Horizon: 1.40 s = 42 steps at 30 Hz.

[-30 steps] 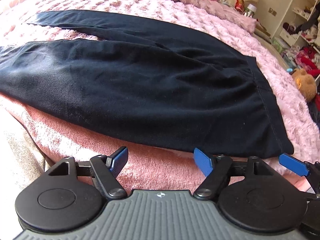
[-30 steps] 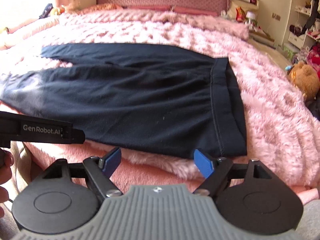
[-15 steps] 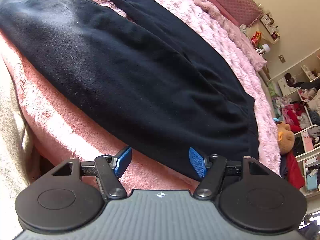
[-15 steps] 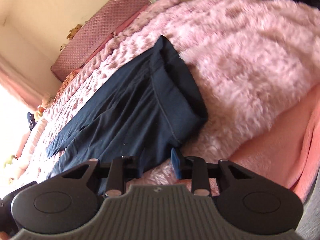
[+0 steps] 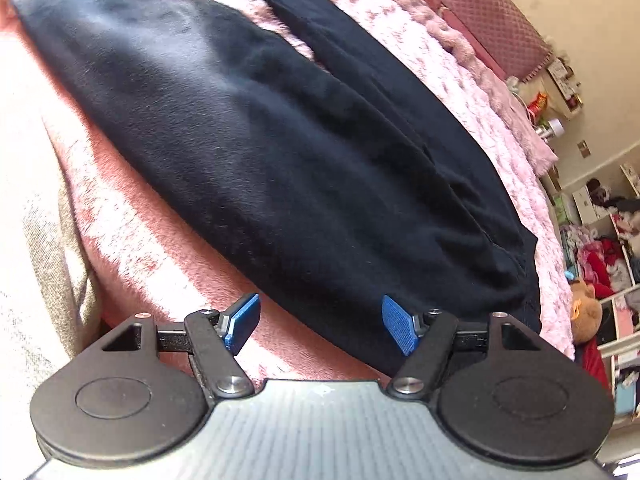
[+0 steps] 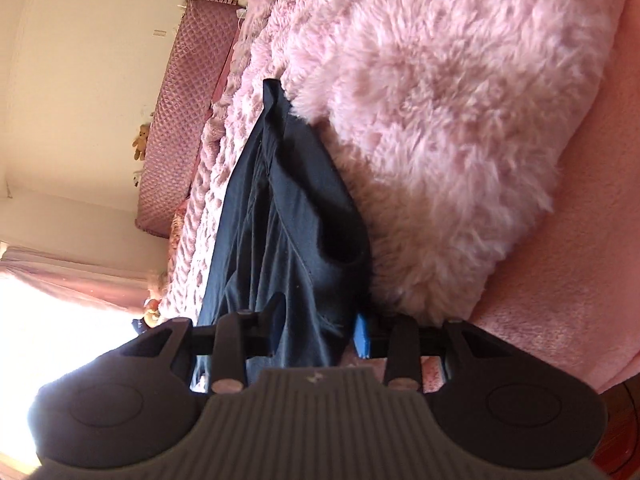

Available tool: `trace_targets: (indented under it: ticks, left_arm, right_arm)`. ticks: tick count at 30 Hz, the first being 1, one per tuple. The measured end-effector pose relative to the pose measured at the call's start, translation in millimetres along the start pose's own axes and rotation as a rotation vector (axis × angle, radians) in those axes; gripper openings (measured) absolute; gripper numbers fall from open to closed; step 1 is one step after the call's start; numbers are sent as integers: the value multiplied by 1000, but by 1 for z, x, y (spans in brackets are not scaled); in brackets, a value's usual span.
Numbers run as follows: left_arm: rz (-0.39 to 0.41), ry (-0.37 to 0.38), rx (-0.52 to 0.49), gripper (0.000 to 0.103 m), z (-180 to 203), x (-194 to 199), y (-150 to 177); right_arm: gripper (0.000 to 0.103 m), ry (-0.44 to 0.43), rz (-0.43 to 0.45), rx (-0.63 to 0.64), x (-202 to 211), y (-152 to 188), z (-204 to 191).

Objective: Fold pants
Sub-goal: 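Grasp the trouser waistband with the right gripper while the left gripper approaches it, then lift the trousers by the waistband while the left gripper closes on it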

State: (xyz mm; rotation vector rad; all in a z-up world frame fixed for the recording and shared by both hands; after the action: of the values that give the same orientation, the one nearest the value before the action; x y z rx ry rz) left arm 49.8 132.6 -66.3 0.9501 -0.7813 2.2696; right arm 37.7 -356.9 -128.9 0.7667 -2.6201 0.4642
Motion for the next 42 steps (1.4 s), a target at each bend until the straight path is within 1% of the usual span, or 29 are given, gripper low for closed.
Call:
trace_targets:
  ticks: [2, 3, 4, 5, 6, 7, 9, 14, 16, 17, 18, 20, 22, 25, 27, 28, 29, 30, 32, 34, 35, 38, 39, 42]
  left_arm:
    - [-14, 35, 86, 81, -14, -4, -5]
    - [-26, 59, 130, 81, -20, -7, -8]
    - [-46, 75, 164, 81, -24, -11, -11]
    - [-60, 79, 190, 80, -28, -16, -12]
    - [-59, 67, 212, 79, -32, -18, -11]
    - [-54, 54, 226, 77, -35, -20, -11]
    - [-52, 69, 263, 76, -39, -25, -12]
    - [-27, 117, 343, 76, -44, -33, -17]
    - [-18, 153, 412, 76, -51, -35, -20]
    - [-15, 168, 444, 70, -55, -35, -21]
    - [-15, 176, 455, 66, -56, -36, -21]
    - [-11, 202, 429, 37, -53, -34, -23]
    - [4, 221, 402, 32, -49, -29, -24]
    - [18, 248, 392, 32, -47, -25, -27]
    - [17, 257, 416, 33, -51, -25, -27]
    - [24, 264, 441, 33, -56, -25, -27]
    - [32, 275, 470, 37, -62, -24, -28]
    - [37, 290, 481, 39, -67, -19, -28]
    - [65, 325, 454, 44, -65, -11, -28]
    - [103, 320, 427, 49, -61, -5, -29]
    - [100, 324, 430, 50, -59, -6, -30]
    - [75, 356, 480, 50, -59, -14, -34]
    - [69, 370, 477, 50, -58, -14, -34]
    - [78, 403, 418, 50, -49, -9, -34]
  right_arm:
    - [32, -5, -5, -8, -4, 0, 1]
    - [29, -2, -5, -9, -5, 0, 2]
    - [23, -1, -4, -14, -6, -1, 3]
    - [20, -2, -5, -19, -6, -1, 4]
    - [13, -8, -7, -22, -2, 0, 6]
    - [12, -12, -7, -27, -2, -1, 7]
    - [11, -28, -6, -42, 3, 2, 10]
    - [11, -25, -13, -41, 5, 3, 11]
    - [11, -25, -16, -37, 3, 4, 11]
    - [11, -24, -18, -36, 3, 4, 11]
    - [11, -22, -20, -36, 1, 5, 11]
    - [11, -21, -22, -38, -5, 4, 10]
    - [11, -23, -22, -33, -8, 3, 8]
    - [11, -33, -17, -23, -7, 3, 6]
    - [11, -53, -10, -23, -6, 3, 6]
    - [13, -67, -9, -29, -6, 3, 6]
    - [14, -74, -11, -33, -6, 3, 5]
    - [15, -75, -11, -30, -5, 3, 5]
    - [15, -77, -11, -27, -4, 3, 5]
    - [15, -85, -12, -26, -4, 3, 4]
    - [15, -90, -11, -23, -3, 3, 3]
    - [15, -117, -4, -9, -3, 2, -1]
    - [15, -130, -1, -4, -2, 2, -3]
    - [15, -179, 24, 20, 1, 1, -11]
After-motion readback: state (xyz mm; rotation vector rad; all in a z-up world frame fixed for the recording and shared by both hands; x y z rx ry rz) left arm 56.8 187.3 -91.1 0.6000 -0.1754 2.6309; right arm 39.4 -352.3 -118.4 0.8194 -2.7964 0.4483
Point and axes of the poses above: each gripper's, at about its wrist camera, not at the fingertips, and x roughly against the way its jaws point, z to its right, y to its underside, the point moved 3 cm from there along -x, roughly the way its jaws point, and after that the axes turned 4 degrees about x, right-handed, at the moved point
